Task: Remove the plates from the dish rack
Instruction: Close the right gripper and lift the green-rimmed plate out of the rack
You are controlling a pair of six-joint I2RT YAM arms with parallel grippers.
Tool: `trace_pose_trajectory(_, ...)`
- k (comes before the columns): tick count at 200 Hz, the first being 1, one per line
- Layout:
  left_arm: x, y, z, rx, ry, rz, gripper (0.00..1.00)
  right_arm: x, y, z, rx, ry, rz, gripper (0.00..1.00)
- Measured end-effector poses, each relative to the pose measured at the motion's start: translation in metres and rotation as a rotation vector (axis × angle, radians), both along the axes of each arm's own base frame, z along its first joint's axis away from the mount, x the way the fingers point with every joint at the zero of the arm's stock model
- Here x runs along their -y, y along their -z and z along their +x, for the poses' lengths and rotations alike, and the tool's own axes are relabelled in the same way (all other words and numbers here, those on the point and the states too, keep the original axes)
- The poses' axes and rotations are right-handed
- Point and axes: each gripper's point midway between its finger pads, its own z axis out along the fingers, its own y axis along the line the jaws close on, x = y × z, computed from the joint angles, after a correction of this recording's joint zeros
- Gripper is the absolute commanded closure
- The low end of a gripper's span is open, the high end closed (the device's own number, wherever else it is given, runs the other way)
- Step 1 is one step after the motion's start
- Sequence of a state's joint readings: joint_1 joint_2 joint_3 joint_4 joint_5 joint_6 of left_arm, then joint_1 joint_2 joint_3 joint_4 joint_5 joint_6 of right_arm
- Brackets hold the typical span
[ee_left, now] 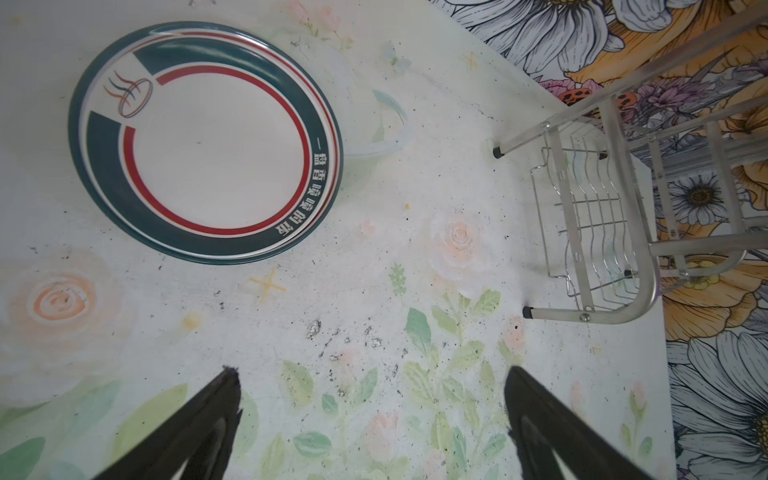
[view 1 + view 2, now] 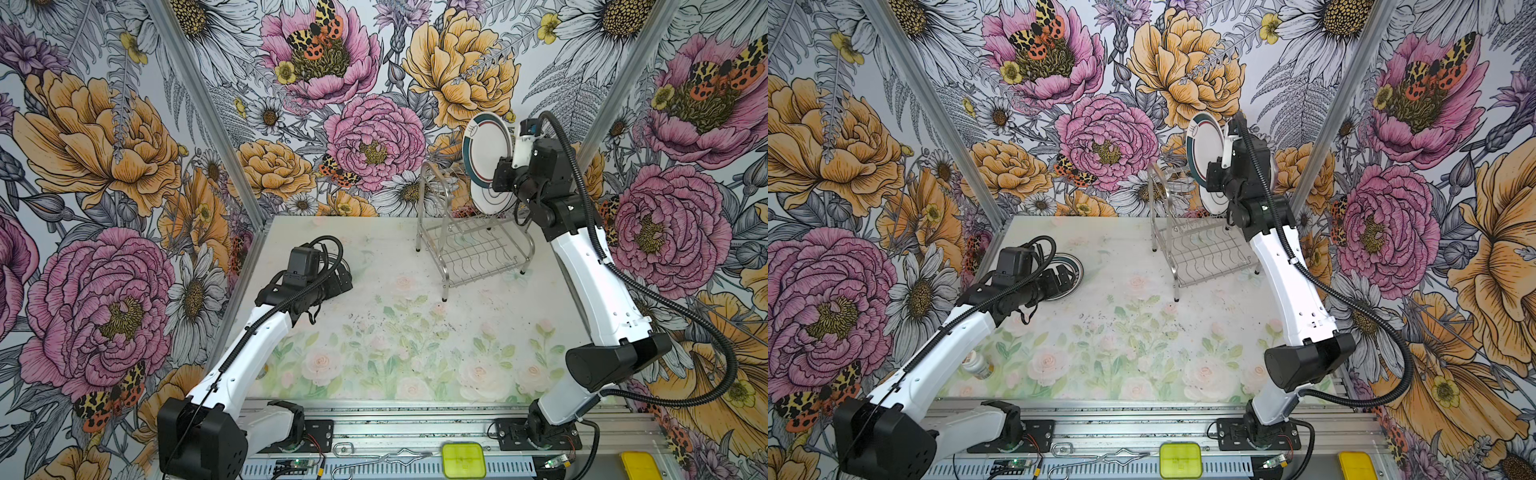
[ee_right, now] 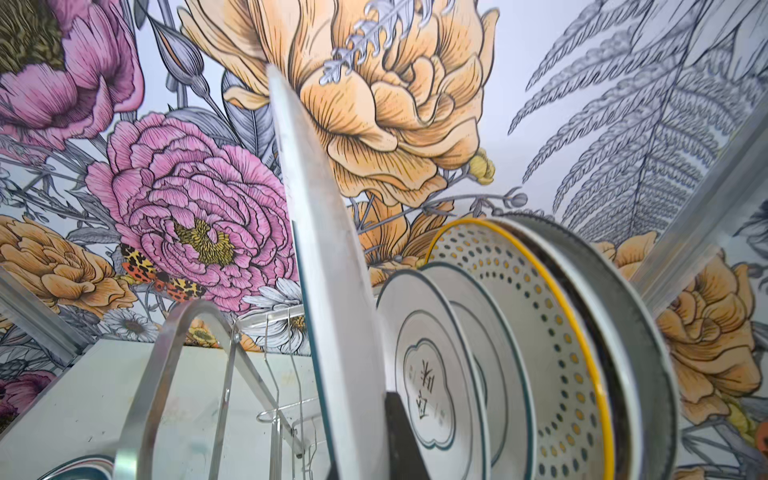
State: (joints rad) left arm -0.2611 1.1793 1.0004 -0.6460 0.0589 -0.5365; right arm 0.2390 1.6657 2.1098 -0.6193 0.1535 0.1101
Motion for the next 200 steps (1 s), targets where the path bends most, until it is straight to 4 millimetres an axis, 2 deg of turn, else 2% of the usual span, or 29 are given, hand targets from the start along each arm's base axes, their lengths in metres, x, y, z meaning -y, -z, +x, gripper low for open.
trace_pose_trajectory(23, 0.009, 0.002, 0.003, 0.003, 0.014, -0.009, 0.01, 0.003, -0.045, -0.011, 0.123, -0.005, -0.020, 1.00)
trace_pose_trajectory(43, 0.014, 0.005, 0.005, 0.000, 0.027, -0.008, 0.01, 0.008, -0.069, -0.026, 0.190, 0.001, -0.041, 1.00)
trace_pose_trajectory(63, 0.021, 0.005, 0.005, 0.009, 0.048, 0.007, 0.01, 0.016, -0.079, -0.046, 0.225, 0.023, -0.065, 1.00)
trace_pose_trajectory(83, 0.027, 0.004, 0.004, 0.025, 0.077, 0.031, 0.01, 0.029, -0.073, -0.070, 0.229, 0.059, -0.089, 1.00)
trace_pose_trajectory(102, 0.030, 0.004, 0.003, 0.028, 0.087, 0.034, 0.01, 0.044, -0.058, -0.095, 0.219, 0.111, -0.109, 1.00)
trace_pose_trajectory(132, 0.031, 0.012, 0.001, 0.019, 0.091, 0.035, 0.01, 0.077, -0.019, -0.135, 0.179, 0.229, -0.119, 1.00)
trace_pose_trajectory(170, 0.041, 0.022, -0.003, 0.013, 0.115, 0.028, 0.01, 0.111, 0.053, -0.186, 0.097, 0.367, -0.063, 1.00)
trace_pose_trajectory(200, 0.060, 0.023, -0.006, 0.024, 0.162, 0.022, 0.01, 0.119, 0.114, -0.211, -0.016, 0.406, 0.025, 1.00)
